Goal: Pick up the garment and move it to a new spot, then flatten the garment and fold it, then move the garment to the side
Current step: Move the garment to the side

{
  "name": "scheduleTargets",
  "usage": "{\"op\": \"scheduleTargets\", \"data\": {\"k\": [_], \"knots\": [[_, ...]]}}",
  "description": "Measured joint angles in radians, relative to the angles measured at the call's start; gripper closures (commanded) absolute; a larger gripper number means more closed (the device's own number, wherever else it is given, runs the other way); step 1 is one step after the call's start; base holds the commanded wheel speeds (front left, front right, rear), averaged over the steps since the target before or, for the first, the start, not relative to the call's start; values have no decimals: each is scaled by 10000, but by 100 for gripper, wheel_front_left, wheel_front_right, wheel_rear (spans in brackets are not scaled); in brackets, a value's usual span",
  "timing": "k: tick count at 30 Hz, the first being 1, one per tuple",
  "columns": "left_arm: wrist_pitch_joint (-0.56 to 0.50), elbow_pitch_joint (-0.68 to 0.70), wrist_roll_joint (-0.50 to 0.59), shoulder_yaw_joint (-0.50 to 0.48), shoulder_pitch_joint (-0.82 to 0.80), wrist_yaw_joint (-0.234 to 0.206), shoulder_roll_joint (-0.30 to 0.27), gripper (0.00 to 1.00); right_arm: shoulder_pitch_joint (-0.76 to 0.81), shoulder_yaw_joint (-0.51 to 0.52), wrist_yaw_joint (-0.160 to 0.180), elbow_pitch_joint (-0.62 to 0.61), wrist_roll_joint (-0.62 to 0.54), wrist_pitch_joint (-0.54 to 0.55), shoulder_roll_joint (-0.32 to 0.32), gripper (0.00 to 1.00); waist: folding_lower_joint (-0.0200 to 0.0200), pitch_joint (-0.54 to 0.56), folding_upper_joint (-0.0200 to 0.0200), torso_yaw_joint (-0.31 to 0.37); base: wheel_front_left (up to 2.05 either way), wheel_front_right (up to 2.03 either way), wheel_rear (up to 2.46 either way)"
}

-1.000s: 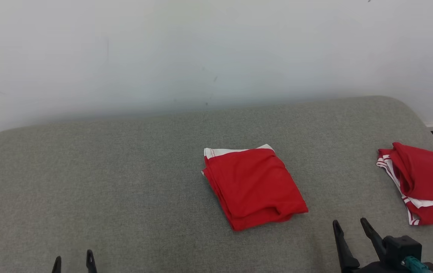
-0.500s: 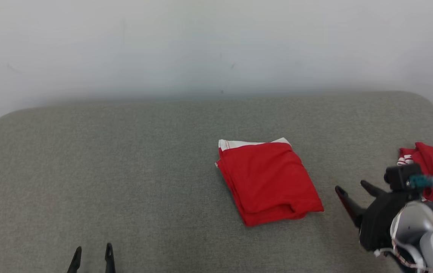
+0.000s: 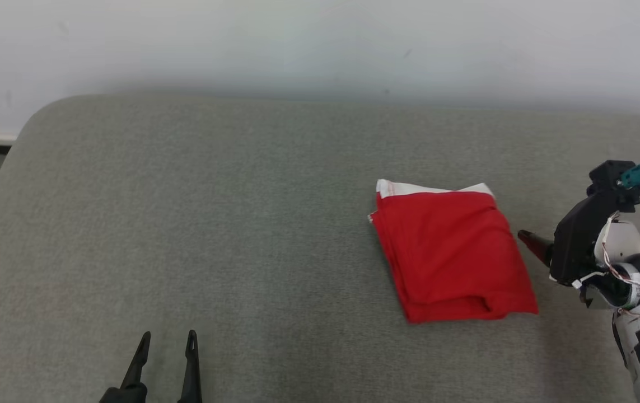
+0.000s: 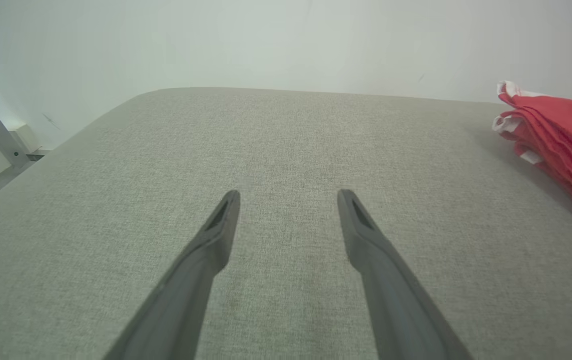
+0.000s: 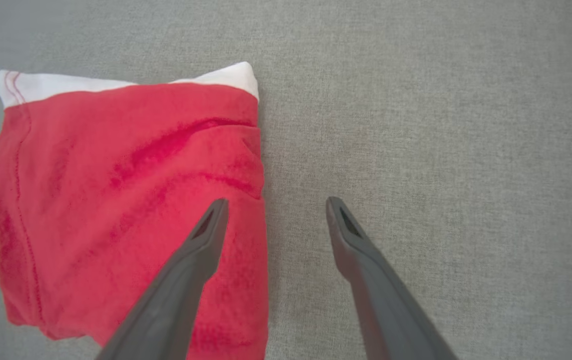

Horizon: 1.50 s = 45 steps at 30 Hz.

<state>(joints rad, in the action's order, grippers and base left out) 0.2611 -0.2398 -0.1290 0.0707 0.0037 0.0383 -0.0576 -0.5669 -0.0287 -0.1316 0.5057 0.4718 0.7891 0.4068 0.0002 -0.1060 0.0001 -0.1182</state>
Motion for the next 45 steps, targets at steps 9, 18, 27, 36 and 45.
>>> {"op": "scheduleTargets", "data": {"k": [9, 18, 27, 36, 45], "knots": [[0, 119, -31, 209, -44, -209, 17, 0, -425, 238, 0, 1012, -734, 445, -688, 0, -1, -599, 0, -705, 0, 0, 0], [-29, 144, -111, 516, -261, -297, 29, 0, -642, 86, -13, 1511, -1501, 757, -780, 72, -3, -865, -1, -647, 0, 0, 0], [-77, 157, -165, 619, -322, -395, 25, 0, -831, -1450, -10, 895, -1666, 520, -316, 100, -2, -859, 0, -126, 0, 0, 0], [-88, 382, -324, 600, -449, -468, -42, 0, -1570, -4568, -4, -635, -1104, 631, 1584, 100, -2, -755, 0, 925, 0, 0, 0], [-132, 631, -428, 729, -759, -410, -69, 0, -2496, -6667, -4, -1486, -982, -209, 3668, 100, -2, -862, 0, 2195, 0, 0, 0]]}}
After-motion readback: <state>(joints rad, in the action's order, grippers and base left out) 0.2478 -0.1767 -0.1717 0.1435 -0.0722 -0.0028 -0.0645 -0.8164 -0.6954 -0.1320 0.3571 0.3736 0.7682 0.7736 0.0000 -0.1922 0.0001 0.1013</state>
